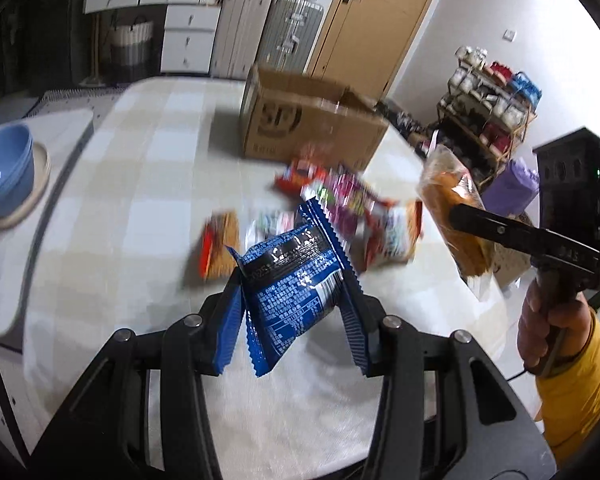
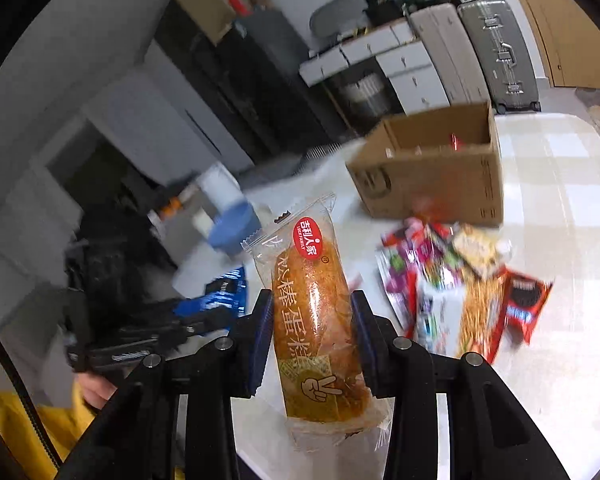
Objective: Organize snacks
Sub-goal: 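Carry the cookie packet and bread roll over the box with both grippers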
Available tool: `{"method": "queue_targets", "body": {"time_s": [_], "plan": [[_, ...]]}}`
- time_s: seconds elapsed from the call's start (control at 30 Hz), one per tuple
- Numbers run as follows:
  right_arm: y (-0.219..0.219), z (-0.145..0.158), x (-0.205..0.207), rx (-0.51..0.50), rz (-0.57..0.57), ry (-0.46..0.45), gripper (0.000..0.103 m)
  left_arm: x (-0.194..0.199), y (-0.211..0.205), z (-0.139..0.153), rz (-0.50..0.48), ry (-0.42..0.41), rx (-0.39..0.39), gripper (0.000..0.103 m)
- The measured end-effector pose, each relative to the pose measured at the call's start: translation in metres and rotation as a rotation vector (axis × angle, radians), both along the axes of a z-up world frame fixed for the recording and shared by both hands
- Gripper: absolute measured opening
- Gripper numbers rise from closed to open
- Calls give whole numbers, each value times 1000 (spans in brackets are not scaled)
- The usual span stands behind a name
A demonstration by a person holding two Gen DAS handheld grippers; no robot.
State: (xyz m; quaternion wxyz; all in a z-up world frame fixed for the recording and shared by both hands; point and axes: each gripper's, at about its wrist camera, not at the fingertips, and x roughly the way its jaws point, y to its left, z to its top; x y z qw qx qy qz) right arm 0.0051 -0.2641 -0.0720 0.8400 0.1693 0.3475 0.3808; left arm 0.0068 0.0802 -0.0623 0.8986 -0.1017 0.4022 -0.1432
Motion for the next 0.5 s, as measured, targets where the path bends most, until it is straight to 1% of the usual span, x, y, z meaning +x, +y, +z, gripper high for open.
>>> {"method": "queue_targets", "body": {"time_s": [0.03,0.1,0.27,0.37,0.43,0.5], "plan": [[-1,8,2,4,-10,-16,38,4,-1,8,-3,-16,7,42],[-5,27,6,26,-18,-50,38,15,-4,32,-4,-73,36,42],[-15,75,23,71,-39,-123,38,42,-15,77,-24,-170,57,42],[-17,101,36,64,-61,-158,38,62,-25,102,-33,-224,96,42],[-15,116,51,40,-80,-177,38,75,-30,113,-21,-258,134,42],[-16,129,61,29,-87,-183,38,88,-36,124,-25,-274,151,42]]}}
